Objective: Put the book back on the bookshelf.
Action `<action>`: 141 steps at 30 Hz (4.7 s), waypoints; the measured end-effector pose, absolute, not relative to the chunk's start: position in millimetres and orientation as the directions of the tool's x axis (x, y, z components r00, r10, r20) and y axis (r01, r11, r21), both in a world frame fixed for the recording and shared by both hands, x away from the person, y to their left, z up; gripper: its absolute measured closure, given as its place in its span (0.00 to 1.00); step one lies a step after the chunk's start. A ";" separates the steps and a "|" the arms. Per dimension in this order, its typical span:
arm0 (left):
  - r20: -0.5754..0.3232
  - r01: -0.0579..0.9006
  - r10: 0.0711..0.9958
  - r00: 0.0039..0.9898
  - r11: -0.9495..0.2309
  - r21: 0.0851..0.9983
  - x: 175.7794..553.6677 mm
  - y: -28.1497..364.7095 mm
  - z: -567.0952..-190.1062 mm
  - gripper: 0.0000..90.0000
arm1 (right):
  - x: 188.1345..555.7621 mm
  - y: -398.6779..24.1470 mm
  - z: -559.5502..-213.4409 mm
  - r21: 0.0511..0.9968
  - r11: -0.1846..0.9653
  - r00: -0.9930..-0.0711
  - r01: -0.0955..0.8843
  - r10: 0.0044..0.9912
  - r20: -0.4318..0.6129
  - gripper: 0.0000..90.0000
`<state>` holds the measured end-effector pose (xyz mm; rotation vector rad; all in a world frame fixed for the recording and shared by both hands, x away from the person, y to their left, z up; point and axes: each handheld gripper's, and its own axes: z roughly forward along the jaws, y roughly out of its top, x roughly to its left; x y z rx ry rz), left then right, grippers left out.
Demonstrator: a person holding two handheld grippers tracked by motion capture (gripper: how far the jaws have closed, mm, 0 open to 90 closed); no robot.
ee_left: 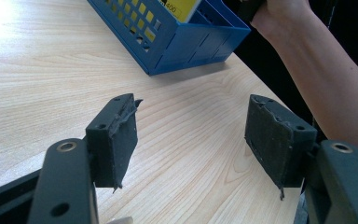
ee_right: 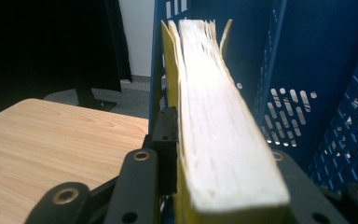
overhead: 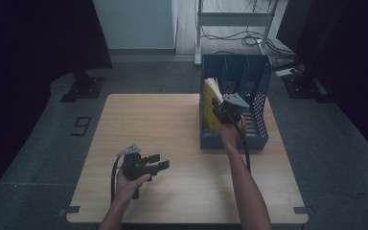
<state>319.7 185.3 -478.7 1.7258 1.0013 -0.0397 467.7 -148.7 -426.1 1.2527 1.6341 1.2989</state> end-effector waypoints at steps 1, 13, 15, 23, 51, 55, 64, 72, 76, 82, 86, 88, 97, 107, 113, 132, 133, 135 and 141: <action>-0.481 0.631 0.595 0.644 -0.057 0.774 319.7 185.3 -478.7 0.38 | 467.7 -148.7 -426.1 0.965 0.033 -0.294 0.261 0.955 0.047 0.76; -0.483 0.629 0.594 0.644 -0.051 0.776 319.2 187.0 -477.3 0.38 | 480.0 -142.4 -408.3 0.949 0.067 -0.311 0.308 0.950 0.034 0.78; -0.484 0.630 0.595 0.642 -0.050 0.775 319.4 187.2 -477.6 0.38 | 480.5 -142.9 -408.0 0.948 0.056 -0.308 0.314 0.950 0.046 0.80; -0.483 0.632 0.597 0.640 -0.051 0.774 319.7 186.9 -477.9 0.38 | 478.8 -139.3 -407.1 0.948 0.078 -0.291 0.310 0.956 0.016 0.82; -0.493 0.632 0.604 0.626 -0.021 0.775 319.6 197.7 -475.6 0.38 | 518.5 -129.6 -411.9 0.962 0.006 -0.201 0.274 0.978 0.051 0.83; -0.495 0.632 0.604 0.625 -0.020 0.774 319.8 198.5 -475.9 0.38 | 522.9 -126.3 -410.7 0.964 0.010 -0.202 0.265 0.978 0.046 0.83; -0.493 0.632 0.603 0.627 -0.024 0.775 318.7 196.9 -476.3 0.38 | 534.6 -121.2 -411.0 0.966 0.006 -0.190 0.257 0.981 0.044 0.82; -0.494 0.633 0.603 0.627 -0.024 0.774 319.5 196.6 -477.0 0.39 | 537.9 -114.7 -414.4 0.967 0.026 -0.192 0.253 0.981 0.024 0.82; -0.489 0.631 0.598 0.634 -0.035 0.775 318.0 193.6 -476.8 0.38 | 537.0 -116.3 -415.0 0.968 0.029 -0.218 0.249 0.976 0.027 0.80; -0.488 0.631 0.597 0.637 -0.039 0.775 317.8 191.5 -477.0 0.38 | 530.3 -119.4 -413.5 0.974 0.043 -0.243 0.221 0.970 0.012 0.74; -0.483 0.631 0.597 0.641 -0.051 0.774 317.6 188.3 -478.1 0.38 | 520.0 -123.0 -413.8 0.978 0.059 -0.260 0.202 0.966 -0.005 0.68; -0.482 0.630 0.596 0.643 -0.053 0.775 317.3 187.9 -478.1 0.38 | 518.8 -123.7 -414.6 0.977 0.065 -0.260 0.203 0.966 -0.010 0.67; -0.480 0.634 0.600 0.640 -0.058 0.771 318.6 188.6 -479.3 0.38 | 512.2 -125.1 -419.0 0.972 0.093 -0.286 0.217 0.958 -0.027 0.59; -0.528 0.651 0.558 0.640 -0.028 0.758 319.0 191.6 -478.3 0.38 | 502.5 -126.7 -417.5 0.977 0.073 -0.305 0.200 0.952 -0.008 0.52; -0.502 0.641 0.579 0.642 -0.046 0.766 318.0 190.7 -477.6 0.38 | 496.0 -128.6 -414.3 0.978 0.076 -0.315 0.193 0.949 -0.012 0.50; -0.476 0.630 0.608 0.636 -0.053 0.774 315.7 193.1 -476.7 0.38 | 470.2 -132.8 -408.7 0.981 0.060 -0.338 0.187 0.941 0.007 0.47; -0.471 0.629 0.612 0.635 -0.056 0.776 315.3 192.9 -476.6 0.38 | 468.4 -133.1 -408.9 0.980 0.063 -0.340 0.187 0.940 0.005 0.47; -0.469 0.627 0.612 0.637 -0.057 0.777 314.7 192.9 -476.2 0.38 | 465.0 -134.2 -409.1 0.980 0.057 -0.344 0.188 0.939 0.011 0.47; -0.470 0.628 0.610 0.638 -0.059 0.776 313.9 191.2 -475.8 0.38 | 451.9 -139.5 -409.5 0.980 0.052 -0.368 0.193 0.929 0.023 0.47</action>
